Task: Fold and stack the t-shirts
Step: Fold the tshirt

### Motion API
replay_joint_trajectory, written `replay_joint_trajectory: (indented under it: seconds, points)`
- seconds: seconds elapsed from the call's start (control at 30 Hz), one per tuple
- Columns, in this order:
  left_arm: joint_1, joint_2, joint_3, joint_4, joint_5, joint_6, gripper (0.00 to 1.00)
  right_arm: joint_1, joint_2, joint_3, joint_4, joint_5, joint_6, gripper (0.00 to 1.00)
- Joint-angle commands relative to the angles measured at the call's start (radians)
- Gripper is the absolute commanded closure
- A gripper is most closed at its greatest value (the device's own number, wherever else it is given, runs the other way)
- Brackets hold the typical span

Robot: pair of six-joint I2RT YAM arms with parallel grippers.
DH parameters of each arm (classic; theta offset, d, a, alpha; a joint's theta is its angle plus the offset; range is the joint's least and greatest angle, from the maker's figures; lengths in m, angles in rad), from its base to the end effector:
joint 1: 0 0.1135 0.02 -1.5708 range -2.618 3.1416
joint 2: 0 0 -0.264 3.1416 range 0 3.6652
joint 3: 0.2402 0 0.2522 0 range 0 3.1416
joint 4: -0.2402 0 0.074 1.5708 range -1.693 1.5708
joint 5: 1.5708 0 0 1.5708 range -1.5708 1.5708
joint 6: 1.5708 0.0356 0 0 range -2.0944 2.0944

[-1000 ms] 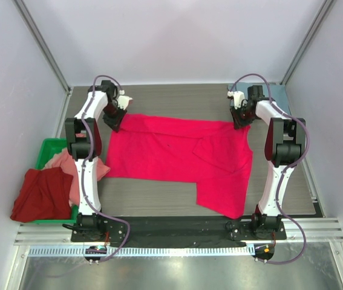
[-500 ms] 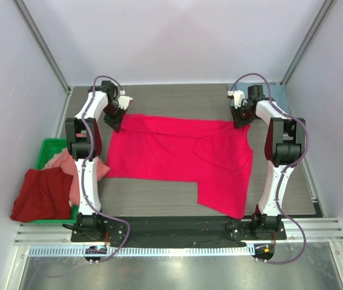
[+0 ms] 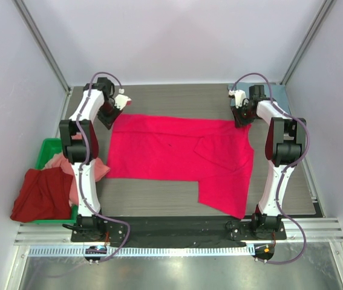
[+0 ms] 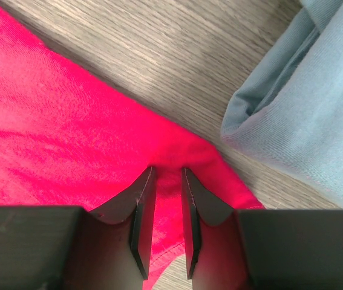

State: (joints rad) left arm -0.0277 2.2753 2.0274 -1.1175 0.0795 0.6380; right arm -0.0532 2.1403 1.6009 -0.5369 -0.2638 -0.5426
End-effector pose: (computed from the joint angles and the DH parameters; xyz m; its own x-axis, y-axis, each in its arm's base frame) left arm 0.4652 -0.0157 0.2055 -0.7600 0.6150 -0.2101 0.6180 0.7839 0.0590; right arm 0.4546 -0.0149 0.1661 -0.7154 -0.4611 -0.5249 -0.5157 0.8554 -0.0485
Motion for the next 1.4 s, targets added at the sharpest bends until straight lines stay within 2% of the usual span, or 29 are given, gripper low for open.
replay_joint_trajectory:
  seconds: [0.0, 0.1, 0.2, 0.23, 0.27, 0.37, 0.63, 0.93, 1.23, 1.27, 1.37]
  points:
    - [0.008, -0.020, 0.030, -0.031, -0.064, 0.008, 0.82, -0.014, 0.021, 0.021, 0.017, 0.041, -0.008, 0.72]
    - [0.012, -0.016, 0.075, -0.009, -0.066, -0.035, 0.57, -0.014, -0.026, 0.025, 0.015, 0.040, 0.007, 0.71]
    - [0.023, 0.032, 0.201, 0.005, -0.023, -0.139, 0.45, -0.027, -0.068, 0.040, 0.017, 0.029, 0.062, 0.71]
    - [0.023, 0.058, 0.252, -0.023, 0.014, -0.165, 0.44, -0.033, -0.086, 0.056, 0.021, 0.026, 0.082, 0.70]
    - [0.023, 0.120, 0.360, -0.045, 0.029, -0.216, 0.44, -0.039, -0.091, 0.062, 0.026, 0.023, 0.101, 0.69]
    - [0.023, 0.191, 0.476, -0.099, 0.069, -0.262, 0.45, -0.062, -0.099, 0.079, 0.040, 0.014, 0.174, 0.66]
    - [0.055, 0.182, 0.352, 0.057, 0.071, -0.314, 0.54, -0.085, -0.094, 0.079, 0.041, 0.041, 0.185, 0.62]
    - [0.057, 0.243, 0.373, 0.048, 0.091, -0.330, 0.55, -0.085, -0.068, 0.065, 0.034, 0.047, 0.170, 0.61]
    - [0.055, 0.242, 0.379, 0.056, 0.097, -0.348, 0.57, -0.085, -0.057, 0.018, 0.029, 0.078, 0.139, 0.61]
    - [0.057, 0.240, 0.379, 0.056, 0.098, -0.347, 0.58, -0.085, -0.050, 0.017, 0.029, 0.084, 0.135, 0.61]
    - [0.055, 0.239, 0.379, 0.058, 0.097, -0.345, 0.57, -0.085, -0.025, 0.017, 0.031, 0.115, 0.119, 0.73]
